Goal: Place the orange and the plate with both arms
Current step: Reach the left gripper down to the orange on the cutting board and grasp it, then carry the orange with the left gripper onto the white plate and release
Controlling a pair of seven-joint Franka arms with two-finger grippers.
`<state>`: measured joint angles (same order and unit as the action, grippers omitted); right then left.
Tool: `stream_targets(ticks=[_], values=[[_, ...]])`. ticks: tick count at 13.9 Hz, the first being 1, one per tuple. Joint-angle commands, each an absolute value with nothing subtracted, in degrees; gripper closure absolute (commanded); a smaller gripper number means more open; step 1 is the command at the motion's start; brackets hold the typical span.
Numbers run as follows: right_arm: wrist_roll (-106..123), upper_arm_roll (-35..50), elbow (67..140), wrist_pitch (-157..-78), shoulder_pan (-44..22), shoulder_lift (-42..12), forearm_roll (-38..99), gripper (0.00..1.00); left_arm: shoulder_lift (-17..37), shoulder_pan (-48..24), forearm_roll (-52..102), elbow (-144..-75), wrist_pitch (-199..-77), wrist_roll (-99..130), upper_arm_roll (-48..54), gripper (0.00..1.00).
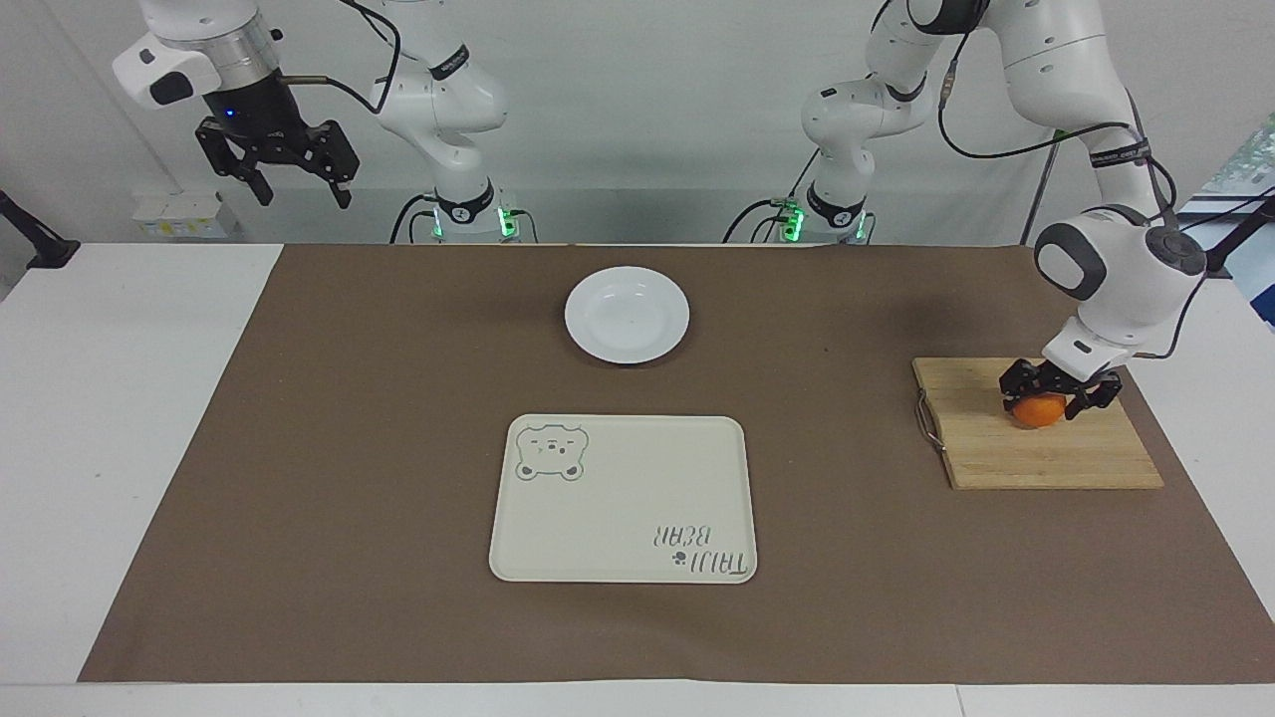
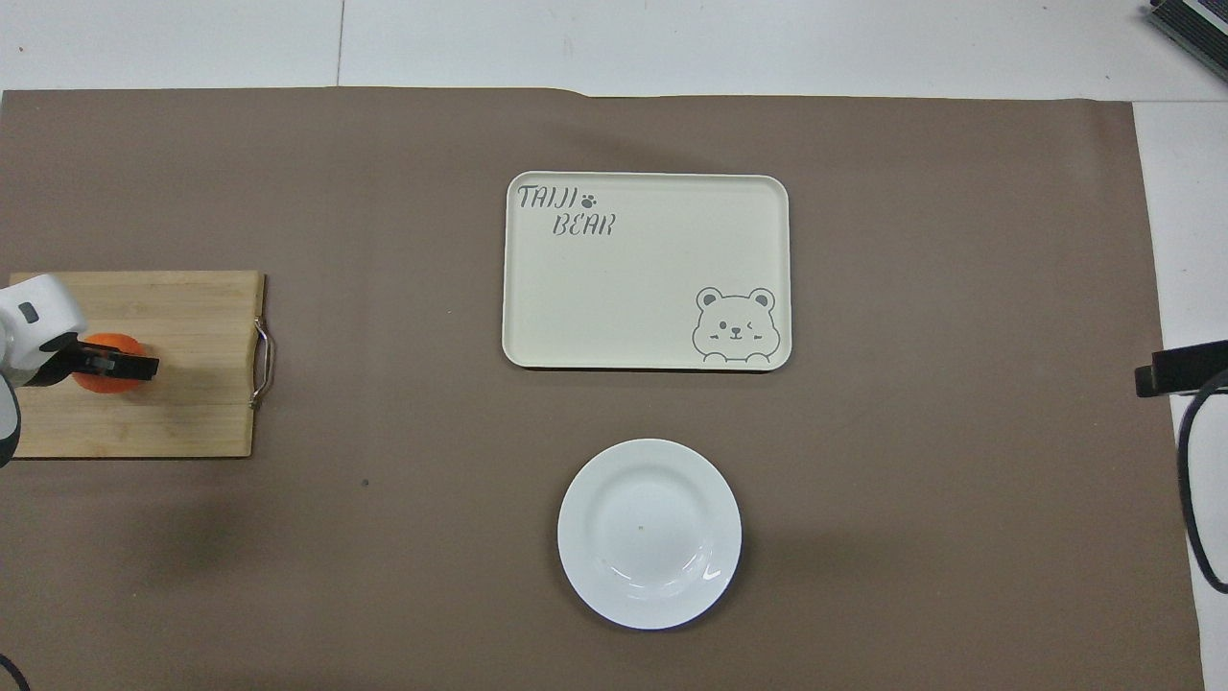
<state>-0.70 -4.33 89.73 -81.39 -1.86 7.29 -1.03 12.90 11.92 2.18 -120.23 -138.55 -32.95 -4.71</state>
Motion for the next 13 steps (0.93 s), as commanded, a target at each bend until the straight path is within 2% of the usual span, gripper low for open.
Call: stream_targets(ticks=[1, 4, 13], values=[[-1.58, -3.96, 90.17, -81.3, -1.32, 7.91, -1.23, 0.0, 12.22, 13.09, 2.72, -120.94, -139.83, -35.07, -4.48, 0.5], [-1.58, -3.96, 90.09, -81.3, -1.32, 7.91, -1.23, 0.0, 12.13, 13.18, 2.72, -120.33, -140.01, -34.81, -4.48, 0.98], [-1.58, -3.96, 90.09, -81.3, -1.32, 7.91, -1.23, 0.0, 11.86, 9.59, 2.64, -115.94, -140.1, -34.1, -4.31, 1.0]])
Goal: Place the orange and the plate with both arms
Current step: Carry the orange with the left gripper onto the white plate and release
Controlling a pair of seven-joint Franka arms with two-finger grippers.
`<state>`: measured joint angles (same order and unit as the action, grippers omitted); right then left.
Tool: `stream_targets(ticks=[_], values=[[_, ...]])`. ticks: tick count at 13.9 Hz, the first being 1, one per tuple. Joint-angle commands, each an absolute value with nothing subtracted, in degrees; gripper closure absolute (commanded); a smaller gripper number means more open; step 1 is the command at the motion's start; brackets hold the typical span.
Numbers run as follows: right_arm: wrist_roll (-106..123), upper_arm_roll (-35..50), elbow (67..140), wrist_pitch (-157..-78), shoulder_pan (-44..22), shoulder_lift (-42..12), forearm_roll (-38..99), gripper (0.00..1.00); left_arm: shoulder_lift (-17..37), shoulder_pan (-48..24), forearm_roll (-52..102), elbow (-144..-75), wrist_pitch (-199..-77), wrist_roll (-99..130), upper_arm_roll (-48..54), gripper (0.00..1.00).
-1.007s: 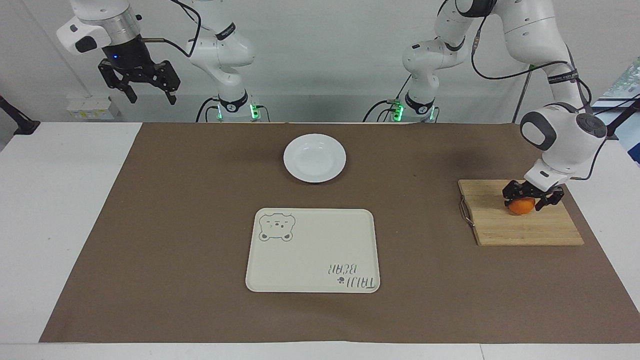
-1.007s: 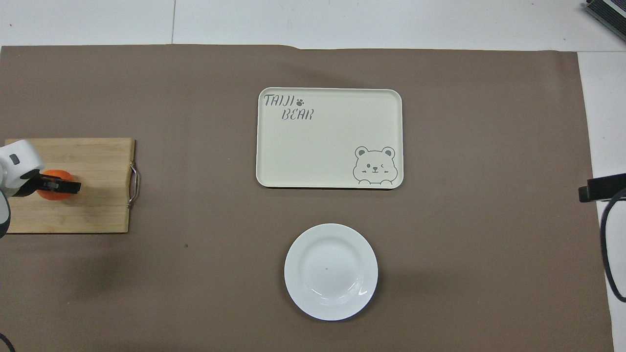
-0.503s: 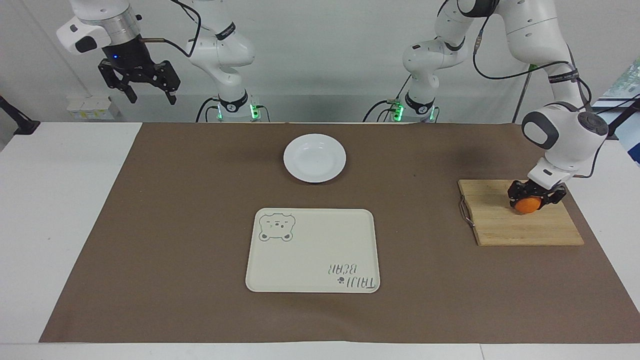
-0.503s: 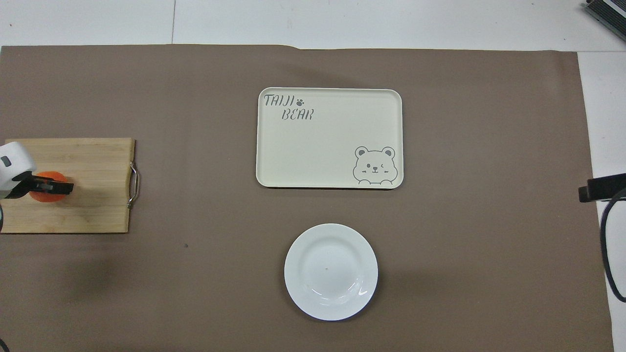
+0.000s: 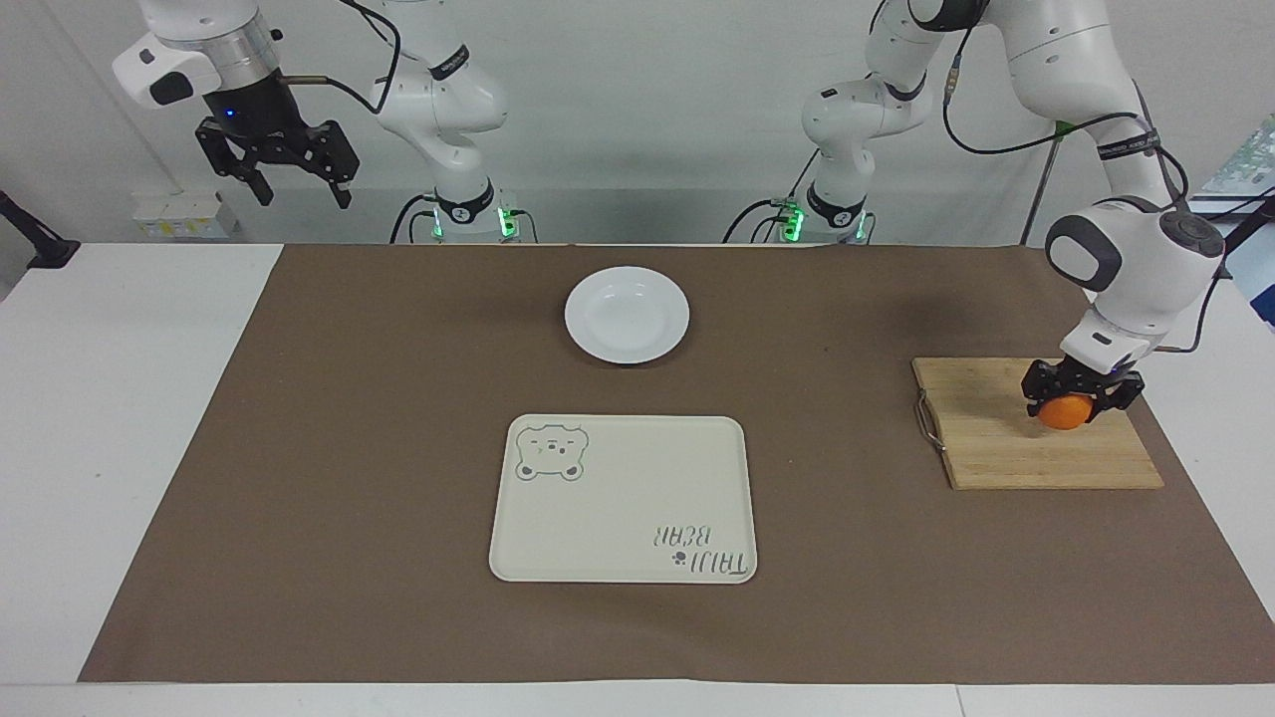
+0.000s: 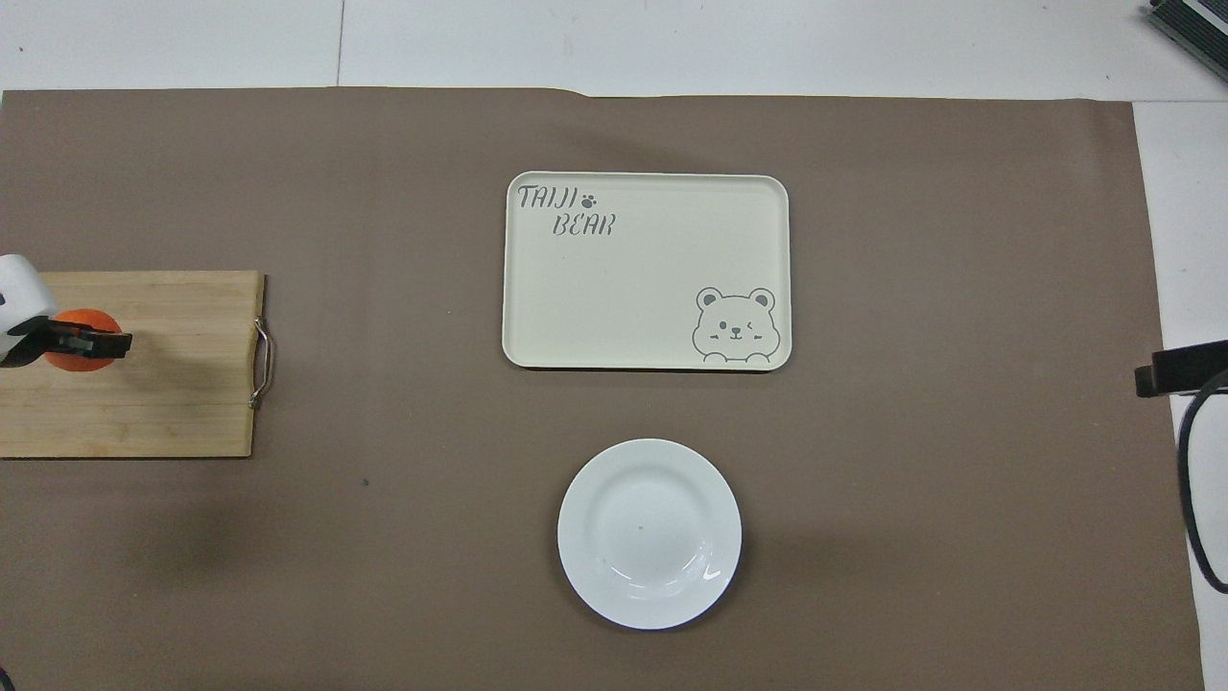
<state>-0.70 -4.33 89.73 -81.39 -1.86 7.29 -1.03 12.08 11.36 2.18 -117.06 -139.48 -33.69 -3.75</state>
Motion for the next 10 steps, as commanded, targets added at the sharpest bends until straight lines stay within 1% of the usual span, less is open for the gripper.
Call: stream_targets(ticks=[1, 4, 7, 10], values=[[-1.58, -3.96, 90.09, -81.3, -1.32, 7.91, -1.23, 0.0, 11.78, 8.45, 2.64, -115.49, -140.1, -34.01, -4.31, 1.0], [-1.58, -3.96, 90.09, -81.3, -1.32, 7.91, -1.23, 0.0, 11.52, 6.07, 2.72, -115.75, -139.57, -33.93, -4.22, 1.0], [-1.58, -3.96, 90.09, -81.3, -1.32, 7.91, -1.23, 0.0, 10.2, 0.63, 2.72, -117.33, -135.9, -32.62, -4.22, 1.0], [-1.58, -3.96, 90.09, -81.3, -1.32, 7.91, -1.23, 0.0, 9.67, -6.48, 2.72, -117.42, -132.54, -23.42, -4.22, 1.0]])
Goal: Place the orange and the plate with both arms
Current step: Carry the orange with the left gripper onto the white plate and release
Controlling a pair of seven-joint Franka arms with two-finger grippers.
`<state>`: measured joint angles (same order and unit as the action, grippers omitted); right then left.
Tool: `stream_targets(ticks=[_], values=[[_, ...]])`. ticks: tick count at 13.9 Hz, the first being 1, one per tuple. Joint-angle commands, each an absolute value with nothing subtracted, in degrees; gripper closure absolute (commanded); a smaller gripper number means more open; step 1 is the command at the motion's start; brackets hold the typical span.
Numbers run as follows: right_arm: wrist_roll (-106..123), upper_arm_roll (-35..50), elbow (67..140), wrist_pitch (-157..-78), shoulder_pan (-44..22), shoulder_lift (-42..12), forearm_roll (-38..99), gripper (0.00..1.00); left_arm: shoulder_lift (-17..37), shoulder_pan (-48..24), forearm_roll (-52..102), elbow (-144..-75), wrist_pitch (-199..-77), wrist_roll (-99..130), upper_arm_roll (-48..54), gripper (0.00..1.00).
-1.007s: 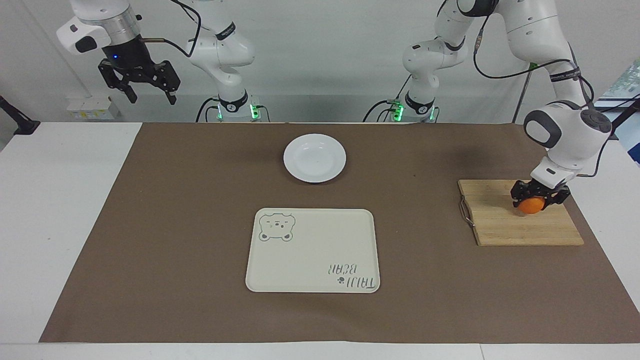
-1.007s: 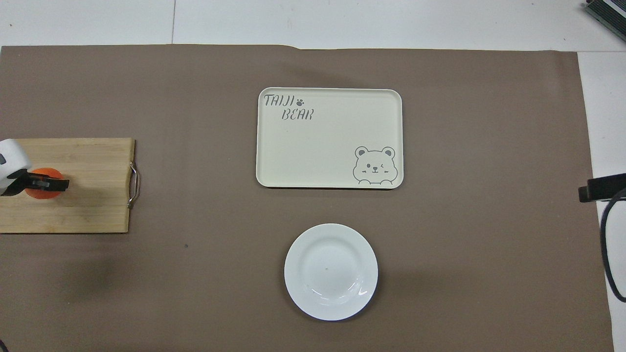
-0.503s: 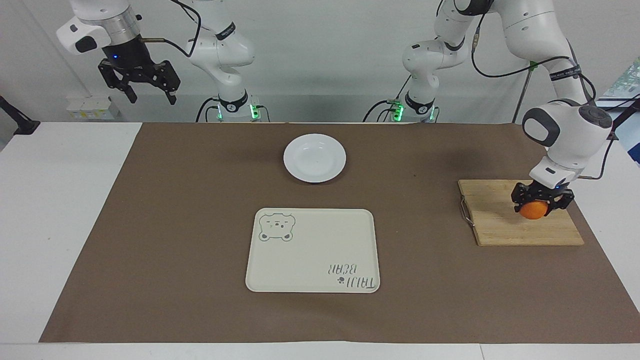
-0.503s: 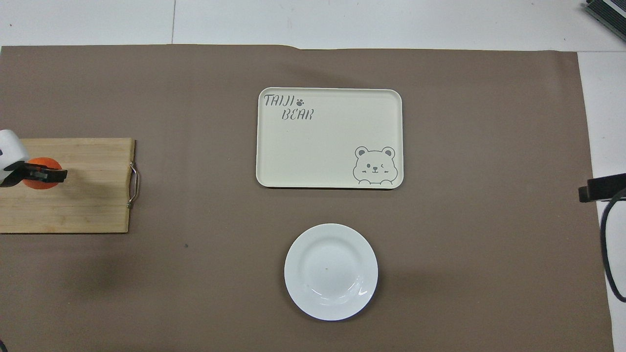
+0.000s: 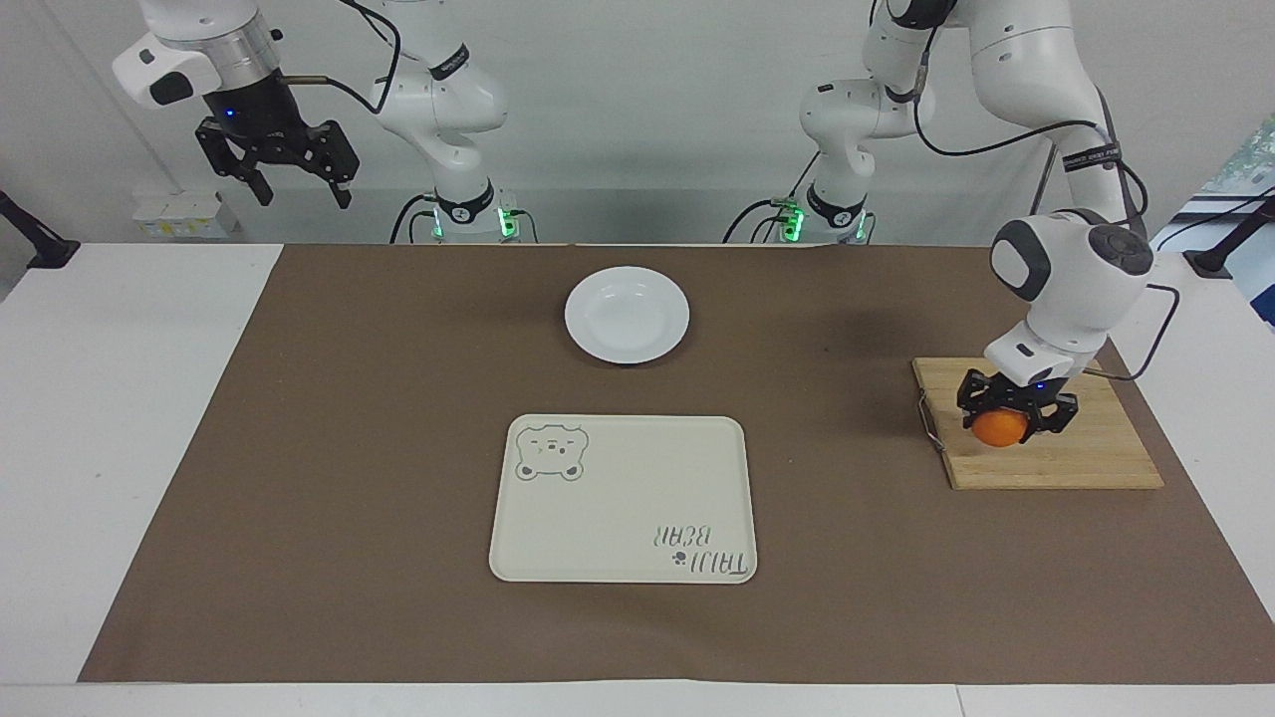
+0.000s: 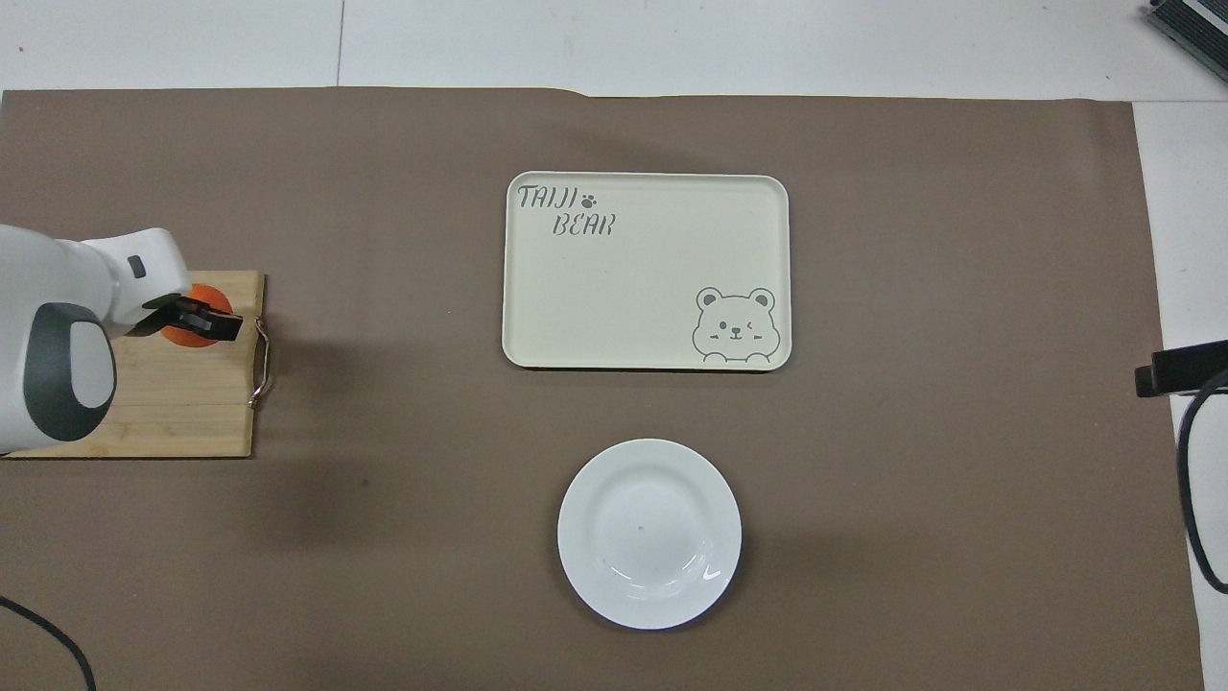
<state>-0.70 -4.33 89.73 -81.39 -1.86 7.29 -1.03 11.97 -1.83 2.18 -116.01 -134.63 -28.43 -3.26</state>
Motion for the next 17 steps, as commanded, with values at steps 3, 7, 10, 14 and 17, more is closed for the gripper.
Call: stream_targets(ticks=[3, 7, 10, 14, 17], values=[[-1.58, -3.96, 90.09, -81.3, -1.32, 7.91, -1.23, 0.0, 9.14, -13.51, 2.72, -117.33, -129.56, -12.87, -4.22, 1.0], [-1.67, -4.22, 90.09, -81.3, -1.23, 7.91, -1.23, 0.0, 8.44, -21.6, 3.07, -117.51, -126.74, -2.92, -3.78, 1.0], [-1.58, -4.13, 90.09, -81.3, -1.32, 7.91, -1.23, 0.0, 7.39, -29.77, 3.43, -118.21, -126.04, 8.75, -3.61, 1.0], [-1.49, -3.69, 90.35, -80.95, -1.67, 8.0, -1.23, 0.0, 5.8, -40.58, 6.85, -118.74, -126.3, 20.28, -3.6, 1.0], [-1.76, -3.95, 92.36, -81.56, -1.58, 8.61, 1.65, 0.0, 4.92, -47.52, 8.26, -119.35, -126.47, 26.61, -3.6, 1.0]])
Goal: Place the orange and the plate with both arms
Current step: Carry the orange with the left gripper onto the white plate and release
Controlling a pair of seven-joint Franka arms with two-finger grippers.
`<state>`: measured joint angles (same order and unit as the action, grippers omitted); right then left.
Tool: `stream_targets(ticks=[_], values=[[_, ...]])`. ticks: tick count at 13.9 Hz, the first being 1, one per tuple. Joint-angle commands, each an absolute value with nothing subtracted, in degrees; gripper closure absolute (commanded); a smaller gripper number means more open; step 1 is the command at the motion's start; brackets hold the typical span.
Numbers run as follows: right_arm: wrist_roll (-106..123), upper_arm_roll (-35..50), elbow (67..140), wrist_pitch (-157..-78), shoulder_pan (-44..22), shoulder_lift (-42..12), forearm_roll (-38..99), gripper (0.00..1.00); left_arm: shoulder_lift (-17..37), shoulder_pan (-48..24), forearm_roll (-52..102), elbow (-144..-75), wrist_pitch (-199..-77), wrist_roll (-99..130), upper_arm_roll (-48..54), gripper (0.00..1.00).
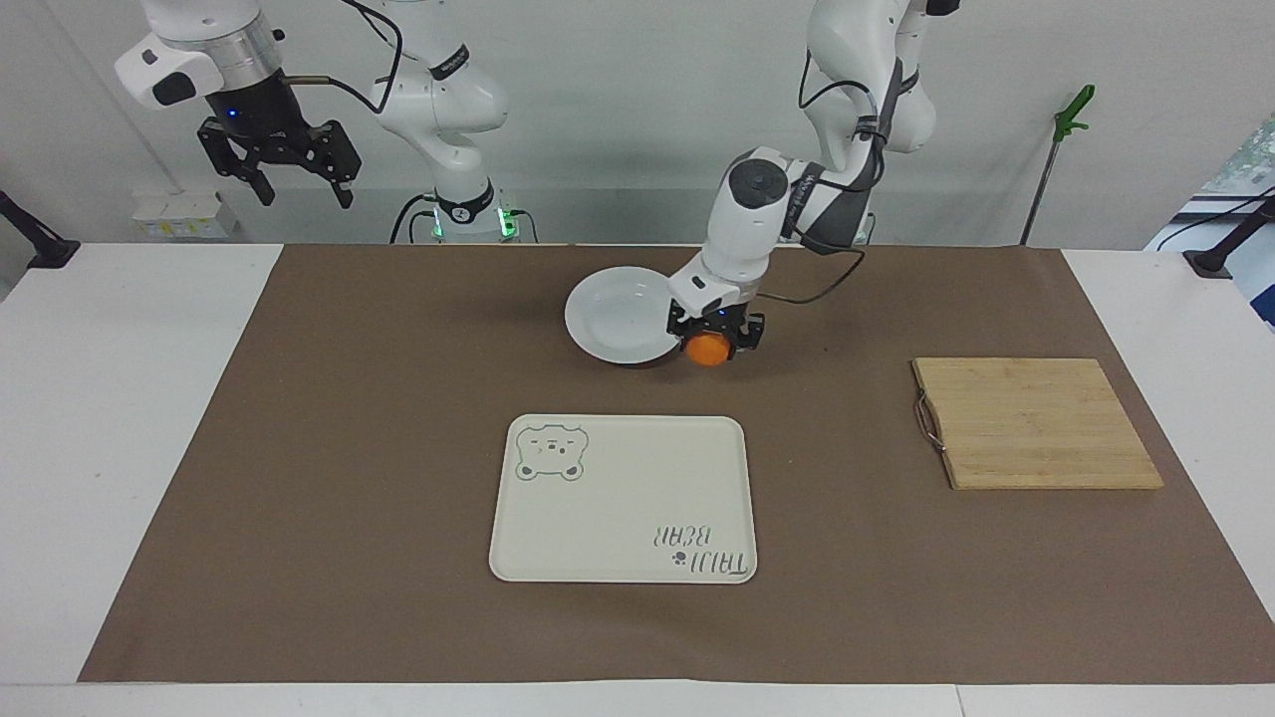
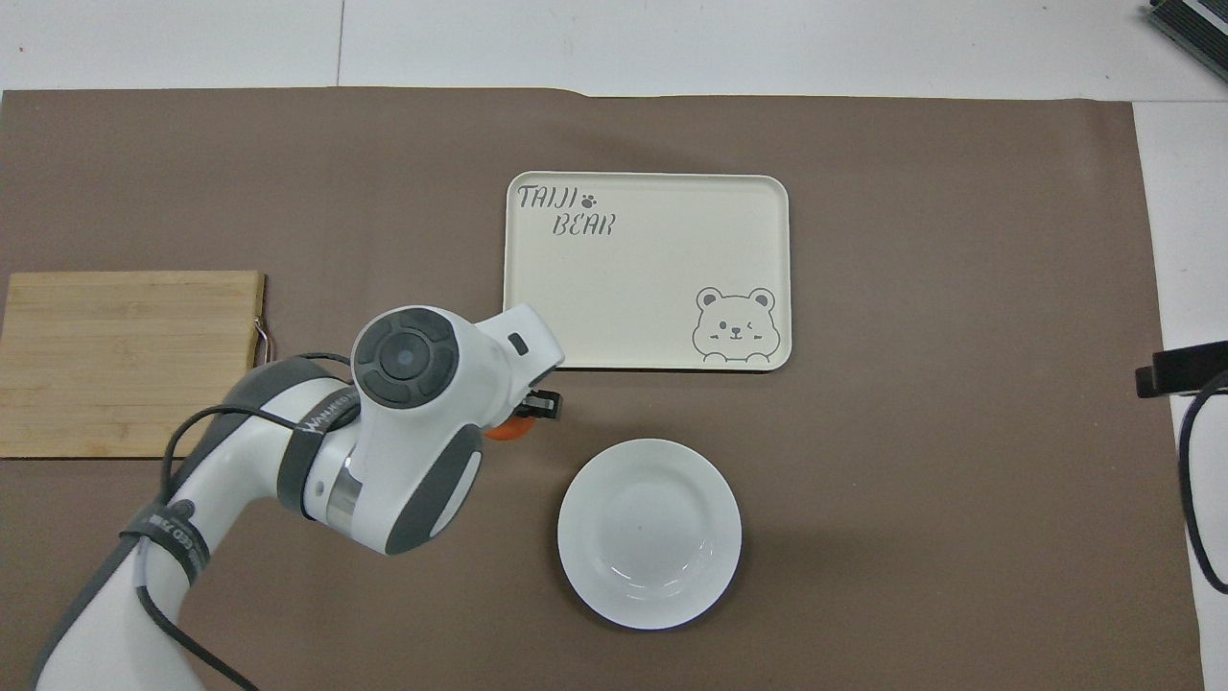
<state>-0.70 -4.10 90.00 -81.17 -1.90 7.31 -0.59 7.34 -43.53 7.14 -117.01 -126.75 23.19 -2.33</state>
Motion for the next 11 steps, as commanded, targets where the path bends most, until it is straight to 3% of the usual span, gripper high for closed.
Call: stream_targets(ticks=[1, 5, 7, 8, 9, 10, 11], values=[[-2.02, -3.87, 93.94, -82.43, -1.58, 8.61, 2.89, 0.0, 5.44, -50.59, 8.26, -119.7, -127.0, 29.68, -3.78, 1.0], [-1.93, -3.6, 98.52, -88.93, -1.85, 8.35, 6.58, 0.0, 8.51, -56.85, 8.79, -121.55, -133.48, 35.84, -3.61, 0.98], [-1.85, -3.6, 98.96, -90.61, -1.85, 7.65, 7.81, 0.0, 11.41, -57.74, 8.79, -121.55, -136.48, 37.53, -3.78, 0.82], [-1.93, -3.69, 99.49, -91.22, -1.85, 6.95, 9.04, 0.0, 12.64, -57.83, 8.79, -121.47, -137.02, 37.36, -3.61, 0.65], [-2.02, -3.6, 100.62, -92.71, -1.85, 6.68, 9.84, 0.0, 12.66, -57.83, 8.79, -121.38, -136.93, 37.01, -3.78, 0.32], [-1.93, -3.6, 102.11, -94.73, -1.85, 6.51, 10.71, 0.0, 12.66, -57.75, 8.79, -121.2, -136.76, 37.0, -3.78, 0.13], [-1.67, -3.6, 103.26, -96.66, -2.45, 5.81, 12.38, 0.0, 12.48, -57.74, 8.79, -121.11, -136.67, 36.91, -3.87, 0.0]])
